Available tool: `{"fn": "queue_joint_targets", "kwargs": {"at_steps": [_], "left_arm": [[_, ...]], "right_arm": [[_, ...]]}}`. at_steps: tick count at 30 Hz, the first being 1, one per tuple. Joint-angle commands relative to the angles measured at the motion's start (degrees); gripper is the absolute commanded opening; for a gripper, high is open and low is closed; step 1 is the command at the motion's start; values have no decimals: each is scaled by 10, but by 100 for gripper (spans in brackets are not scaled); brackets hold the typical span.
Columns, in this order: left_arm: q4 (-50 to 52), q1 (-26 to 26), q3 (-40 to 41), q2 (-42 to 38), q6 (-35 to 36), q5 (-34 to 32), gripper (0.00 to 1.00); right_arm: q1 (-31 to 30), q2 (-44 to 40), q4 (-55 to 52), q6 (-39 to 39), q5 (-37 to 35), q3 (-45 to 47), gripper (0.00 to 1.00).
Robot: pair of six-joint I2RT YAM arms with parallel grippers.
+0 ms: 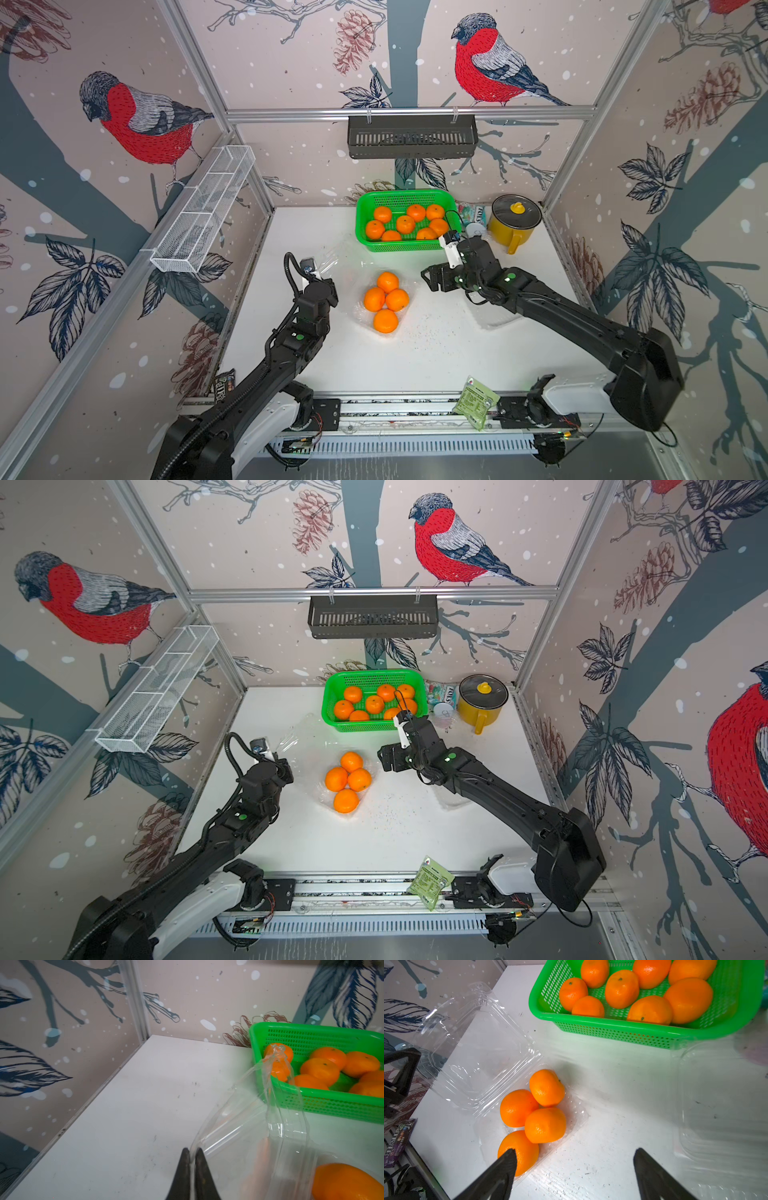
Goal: Take oranges out of containers
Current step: Adjust the packing box at the center of the board, then pick up the orange from the packing box.
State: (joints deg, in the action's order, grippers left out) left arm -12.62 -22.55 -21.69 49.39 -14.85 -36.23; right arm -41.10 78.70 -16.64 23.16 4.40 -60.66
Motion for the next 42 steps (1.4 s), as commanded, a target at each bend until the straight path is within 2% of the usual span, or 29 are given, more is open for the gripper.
{"fn": "queue_joint_targets", "kwargs": {"at_steps": [1,8,9,10,11,12,13,19,26,30,35,42], "left_arm": [[19,1,16,-17,-54,-83,0],[26,1,37,-24,-103,-88,0],[35,1,35,-24,-107,-87,15],[41,1,33,-25,-109,-85,43],[51,1,32,-26,-117,-85,62],[65,1,28,-28,-132,-90,84],[76,1,25,-30,-139,-92,97],[121,1,8,-81,-153,-95,98],[157,1,6,-188,-216,-146,98],[175,1,2,-230,-219,-140,98],[163,1,-1,-231,-204,-102,98],[148,1,-21,-183,-186,-65,98]], "right_arm": [[-25,27,-14,0,-2,-23,89],[-83,135,-48,6,-18,-107,89],[-90,153,-59,2,-22,-126,88],[-98,172,-68,-4,-25,-143,88],[-103,188,-77,-10,-26,-160,88],[-109,207,-89,-16,-27,-180,88],[-114,225,-100,-22,-33,-198,88],[-136,301,-161,-44,-86,-280,88],[-149,358,-198,-70,-122,-317,85],[-148,377,-215,-89,-150,-328,83],[-144,387,-227,-124,-162,-341,81],[-139,414,-237,-169,-163,-369,79]]}}
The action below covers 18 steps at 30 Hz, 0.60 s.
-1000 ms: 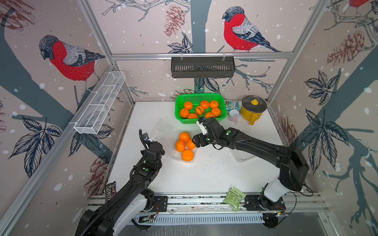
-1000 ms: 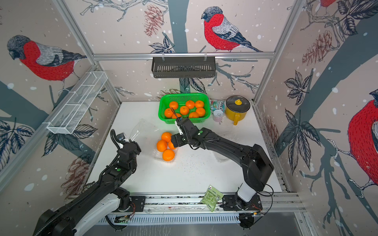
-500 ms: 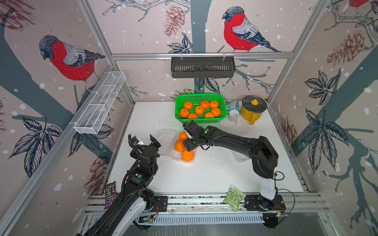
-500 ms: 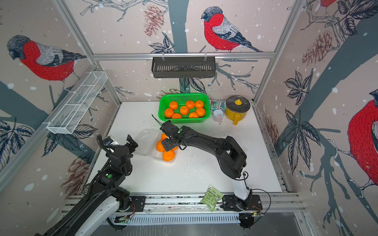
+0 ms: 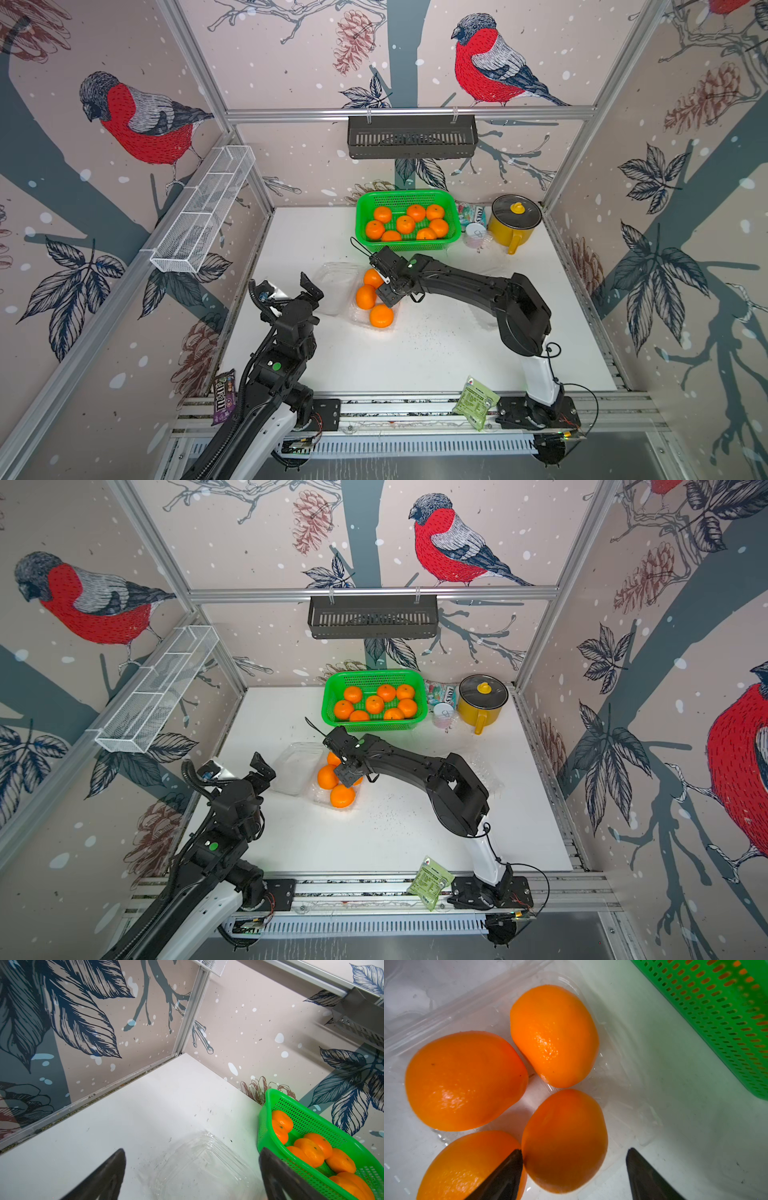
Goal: Take oranges out of containers
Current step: Pick up the orange from the packing box.
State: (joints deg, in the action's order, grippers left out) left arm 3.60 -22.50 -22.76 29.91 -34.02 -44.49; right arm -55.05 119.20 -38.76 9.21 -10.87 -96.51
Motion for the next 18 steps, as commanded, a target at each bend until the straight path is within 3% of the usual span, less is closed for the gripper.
{"fn": "queue_joint_targets", "kwargs": {"at_steps": [1,15,18], "left_arm": [[-13,1,-13,17,7,22,98],[-21,1,-35,37,19,65,98],[-18,1,-36,36,19,69,98]], "right_arm": [[2,14,-20,-31,-11,-14,78],[5,51,-27,-43,14,-19,74],[5,57,-32,-44,15,-26,69]]}}
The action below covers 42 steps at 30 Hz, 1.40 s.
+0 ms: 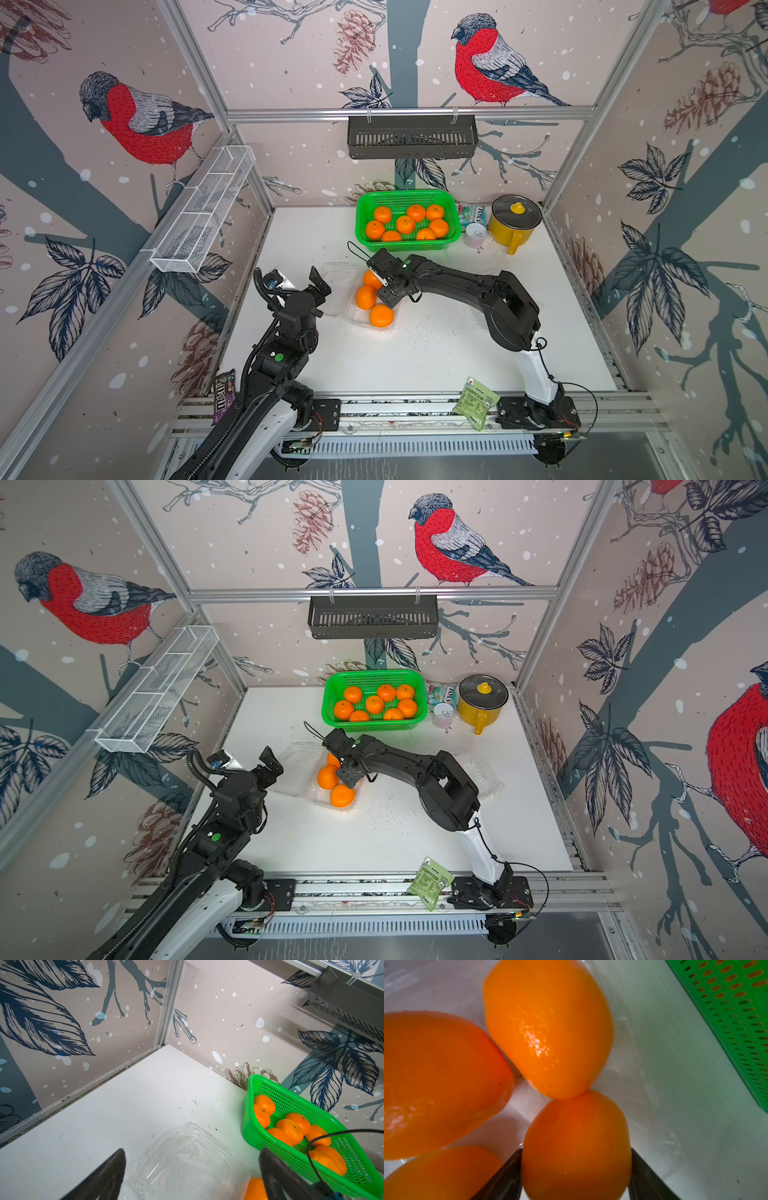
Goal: Take oranges out of containers
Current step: Pick up the orange from the packing box, then place the orange in the basket.
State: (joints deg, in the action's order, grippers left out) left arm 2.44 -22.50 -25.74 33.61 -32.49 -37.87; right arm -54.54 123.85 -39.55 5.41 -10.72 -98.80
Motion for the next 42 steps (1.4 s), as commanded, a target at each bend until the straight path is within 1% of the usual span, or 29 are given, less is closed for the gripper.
{"fn": "queue_joint_targets", "kwargs": {"at_steps": [1,3,6,13,17,23,25,30,34,37,42], "left_arm": [[-5,0,-6,-3,4,3,98],[-3,1,-8,-6,3,4,98],[-5,1,-9,-14,4,9,98],[-14,1,-11,-20,8,23,98],[-14,1,-16,-16,8,33,97],[-31,1,-17,-14,18,65,98],[-36,1,-14,-12,19,66,98],[-44,1,-14,-3,23,67,97],[-48,1,-17,5,27,70,97],[-51,1,-16,10,32,70,97],[-64,0,-17,25,36,67,98]], "right_arm": [[0,10,-26,-6,13,-5,65],[0,4,-33,-6,12,-16,58],[0,-10,-48,-5,8,-37,53],[8,-59,-84,-13,6,-109,50],[41,-80,-85,-18,13,-145,50],[130,-64,-34,-33,-4,-191,50],[162,-43,-16,-30,11,-211,50],[235,39,19,-9,74,-291,47],[273,97,42,14,140,-341,47],[284,122,55,36,192,-354,47],[269,134,68,61,232,-335,48]]}}
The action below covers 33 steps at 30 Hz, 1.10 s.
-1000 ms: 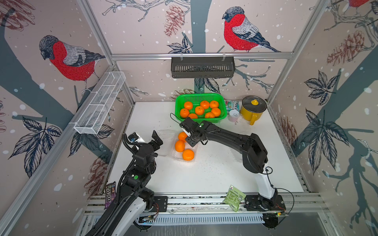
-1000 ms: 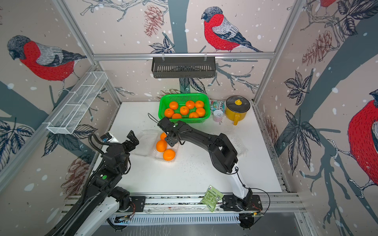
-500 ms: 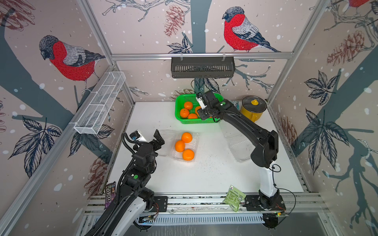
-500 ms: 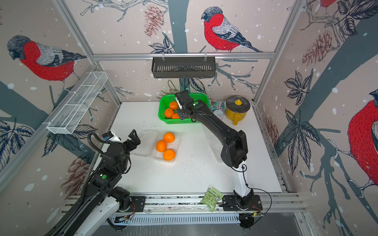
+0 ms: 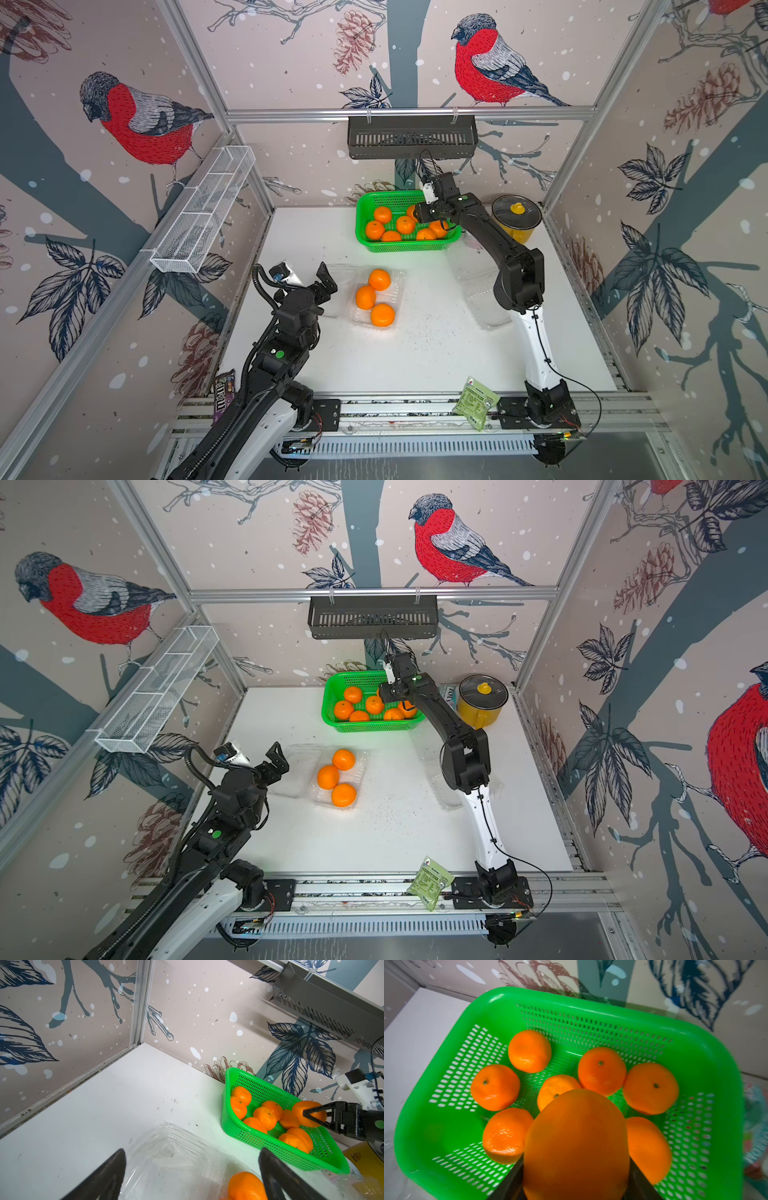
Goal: Take oranges out of containers
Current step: Place the orange in the basket.
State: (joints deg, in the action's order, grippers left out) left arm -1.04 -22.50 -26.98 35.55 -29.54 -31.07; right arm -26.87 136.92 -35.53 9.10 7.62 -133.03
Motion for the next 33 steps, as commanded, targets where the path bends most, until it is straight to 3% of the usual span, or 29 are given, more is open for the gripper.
{"fn": "queue_joint_targets", "kwargs": {"at_steps": [1,12,18,24,33], "left_arm": [[-31,1,-4,9,5,1,98],[-34,1,-4,15,-4,7,98],[-53,1,4,0,-20,35,98],[-62,1,7,-6,-17,49,98],[-66,1,5,4,-12,71,97]], "right_arm": [[-11,2,33,28,58,16,49],[-20,1,43,66,63,65,53],[-18,5,30,69,48,63,73],[-18,4,7,62,34,41,84],[-49,-63,-37,43,-8,43,86]]}}
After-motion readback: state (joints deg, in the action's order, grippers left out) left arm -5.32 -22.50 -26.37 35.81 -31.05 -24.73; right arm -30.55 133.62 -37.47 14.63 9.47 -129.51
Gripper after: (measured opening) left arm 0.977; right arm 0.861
